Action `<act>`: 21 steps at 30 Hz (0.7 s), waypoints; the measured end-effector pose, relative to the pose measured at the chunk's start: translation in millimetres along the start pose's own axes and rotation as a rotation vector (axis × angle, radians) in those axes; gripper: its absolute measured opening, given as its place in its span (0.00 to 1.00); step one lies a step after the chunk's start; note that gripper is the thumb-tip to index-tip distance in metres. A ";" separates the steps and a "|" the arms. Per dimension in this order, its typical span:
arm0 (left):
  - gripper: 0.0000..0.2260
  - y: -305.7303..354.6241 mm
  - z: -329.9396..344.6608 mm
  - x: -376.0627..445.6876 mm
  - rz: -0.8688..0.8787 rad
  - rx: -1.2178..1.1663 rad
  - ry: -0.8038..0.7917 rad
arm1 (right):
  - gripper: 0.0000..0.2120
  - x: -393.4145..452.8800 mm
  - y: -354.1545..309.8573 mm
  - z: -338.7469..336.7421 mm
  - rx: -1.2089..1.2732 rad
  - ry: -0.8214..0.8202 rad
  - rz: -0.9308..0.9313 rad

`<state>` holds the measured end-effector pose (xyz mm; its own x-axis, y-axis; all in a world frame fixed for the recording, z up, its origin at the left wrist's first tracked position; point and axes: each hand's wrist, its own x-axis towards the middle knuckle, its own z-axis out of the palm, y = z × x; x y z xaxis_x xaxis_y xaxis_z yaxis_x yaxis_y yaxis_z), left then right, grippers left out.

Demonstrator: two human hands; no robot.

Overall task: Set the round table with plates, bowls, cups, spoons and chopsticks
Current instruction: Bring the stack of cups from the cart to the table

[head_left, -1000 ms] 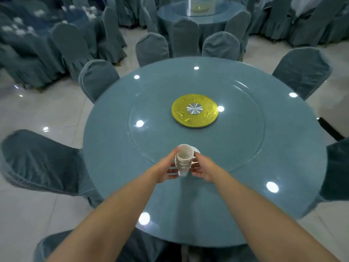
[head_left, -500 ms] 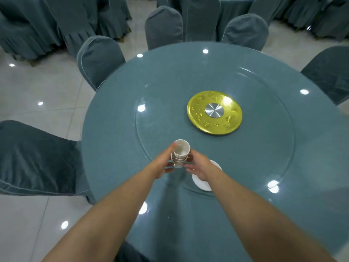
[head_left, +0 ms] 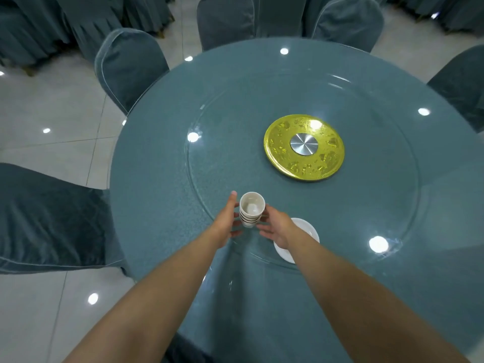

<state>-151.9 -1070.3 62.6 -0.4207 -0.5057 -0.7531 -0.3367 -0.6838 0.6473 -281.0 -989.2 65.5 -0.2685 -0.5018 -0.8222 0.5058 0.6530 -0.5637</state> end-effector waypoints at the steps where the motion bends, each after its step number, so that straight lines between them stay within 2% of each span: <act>1: 0.28 -1.0 -0.9 -1.2 -0.010 -0.024 0.025 | 0.18 -1.1 0.9 0.4 0.001 0.010 -0.002; 4: 0.22 -6.1 0.9 -7.7 -0.046 -0.042 0.149 | 0.19 -5.9 4.2 -3.9 0.003 0.048 -0.007; 7: 0.13 -20.0 5.3 -22.3 -0.084 0.055 0.204 | 0.20 -21.5 12.2 -15.5 0.041 0.058 -0.007; 12: 0.08 -41.1 41.8 -56.0 -0.125 0.239 0.088 | 0.15 -70.6 36.1 -55.3 0.100 0.072 -0.048; 16: 0.11 -59.2 101.1 -91.9 -0.065 0.354 -0.011 | 0.12 -124.8 71.6 -106.8 0.142 0.135 -0.134; 21: 0.06 -102.4 189.3 -154.9 0.009 0.533 -0.131 | 0.07 -201.2 137.5 -179.7 0.237 0.258 -0.180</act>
<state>-211.7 -822.4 135.2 -0.5160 -0.4172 -0.7481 -0.6980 -0.3015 0.6495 -304.7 -696.5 139.3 -0.5523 -0.4179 -0.7213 0.5987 0.4032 -0.6921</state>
